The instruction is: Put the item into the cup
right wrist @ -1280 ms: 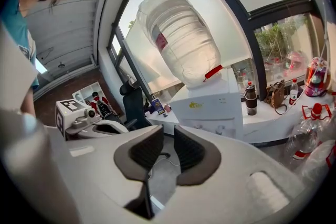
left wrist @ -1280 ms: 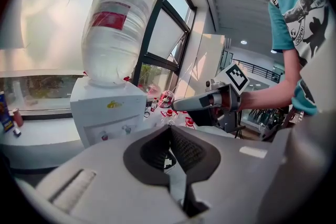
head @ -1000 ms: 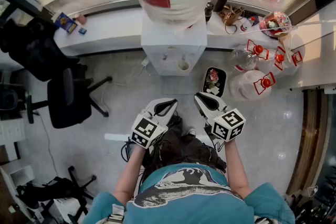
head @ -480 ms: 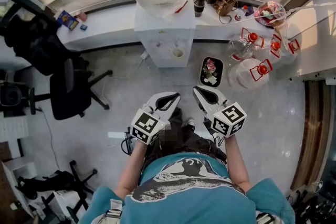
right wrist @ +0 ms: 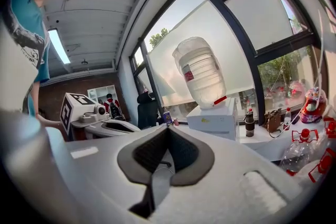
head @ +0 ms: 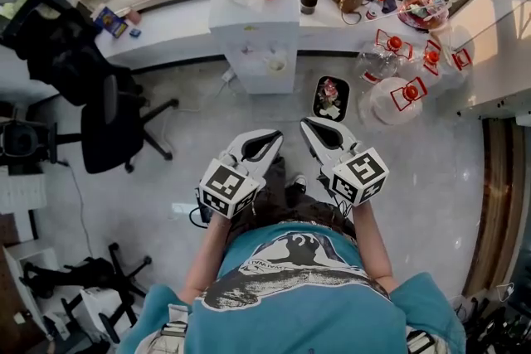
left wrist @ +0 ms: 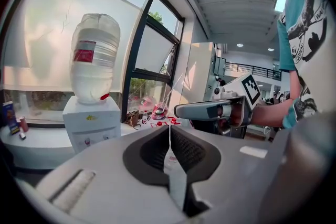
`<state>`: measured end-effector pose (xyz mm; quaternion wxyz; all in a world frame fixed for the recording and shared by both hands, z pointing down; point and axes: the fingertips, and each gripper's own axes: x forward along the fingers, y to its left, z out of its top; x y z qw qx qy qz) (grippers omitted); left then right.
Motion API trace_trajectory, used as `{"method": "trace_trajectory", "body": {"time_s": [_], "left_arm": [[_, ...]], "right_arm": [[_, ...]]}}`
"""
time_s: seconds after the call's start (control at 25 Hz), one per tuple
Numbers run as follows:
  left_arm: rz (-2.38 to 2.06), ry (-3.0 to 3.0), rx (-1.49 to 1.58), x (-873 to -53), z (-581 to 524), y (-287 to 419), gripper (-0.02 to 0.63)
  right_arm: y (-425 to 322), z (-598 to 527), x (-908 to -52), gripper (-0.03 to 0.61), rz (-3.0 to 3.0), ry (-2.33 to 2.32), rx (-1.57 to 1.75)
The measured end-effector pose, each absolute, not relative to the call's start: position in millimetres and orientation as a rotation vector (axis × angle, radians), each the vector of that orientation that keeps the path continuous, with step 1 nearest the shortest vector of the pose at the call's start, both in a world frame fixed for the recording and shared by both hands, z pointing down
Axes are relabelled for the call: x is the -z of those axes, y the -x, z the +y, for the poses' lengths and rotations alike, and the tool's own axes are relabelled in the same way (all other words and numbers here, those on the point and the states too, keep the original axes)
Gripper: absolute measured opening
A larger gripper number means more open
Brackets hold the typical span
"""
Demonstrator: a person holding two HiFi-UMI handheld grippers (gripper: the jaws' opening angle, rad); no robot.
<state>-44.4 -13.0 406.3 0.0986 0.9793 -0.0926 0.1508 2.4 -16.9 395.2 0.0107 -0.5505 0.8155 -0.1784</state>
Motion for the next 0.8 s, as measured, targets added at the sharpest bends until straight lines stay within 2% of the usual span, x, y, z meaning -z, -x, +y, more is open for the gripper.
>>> {"method": "trace_trajectory", "body": {"time_s": [0.8], "left_arm": [[-0.298,-2.906,-0.404,-398.6,38.4,50.7,0.020]], "right_arm": [[10.8,25.1,-389.9,0.000,2.585,1.675,0.513]]}}
